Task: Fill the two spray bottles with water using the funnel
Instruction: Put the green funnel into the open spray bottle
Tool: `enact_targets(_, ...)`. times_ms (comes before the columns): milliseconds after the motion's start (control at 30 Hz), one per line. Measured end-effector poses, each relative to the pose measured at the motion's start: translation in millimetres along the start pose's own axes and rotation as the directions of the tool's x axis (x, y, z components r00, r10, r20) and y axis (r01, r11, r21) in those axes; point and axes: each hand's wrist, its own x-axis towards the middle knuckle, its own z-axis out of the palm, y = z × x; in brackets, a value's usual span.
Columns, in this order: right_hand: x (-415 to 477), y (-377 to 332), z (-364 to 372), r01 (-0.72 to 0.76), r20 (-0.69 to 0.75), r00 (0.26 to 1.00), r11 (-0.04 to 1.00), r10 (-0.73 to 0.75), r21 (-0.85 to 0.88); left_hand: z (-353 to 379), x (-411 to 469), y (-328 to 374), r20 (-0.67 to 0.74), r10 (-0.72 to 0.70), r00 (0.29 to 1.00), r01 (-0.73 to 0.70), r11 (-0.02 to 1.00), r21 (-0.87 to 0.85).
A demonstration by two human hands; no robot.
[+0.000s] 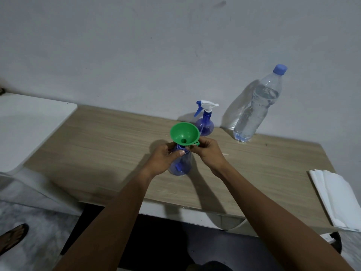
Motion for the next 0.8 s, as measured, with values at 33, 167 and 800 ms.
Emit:
enact_targets(33,-0.9,0.4,0.7,0.007,-0.015,1.000,1.000,-0.007,0.001,1.7,-1.2,-0.3,-0.006,0.000,1.000,0.000,1.000,0.002)
enact_targets(167,-5.2,1.9,-1.1,0.017,-0.043,0.999,1.000,-0.018,-0.025,5.4,-5.8,0.0,-0.017,-0.009,1.000,0.010,0.999,0.044)
enact_targets(800,-32.9,-37.8,-145.0,-0.019,-0.201,0.979,0.981,-0.020,-0.192,169.1,-52.8,23.3,-0.643,0.365,0.673,0.073,0.833,0.549)
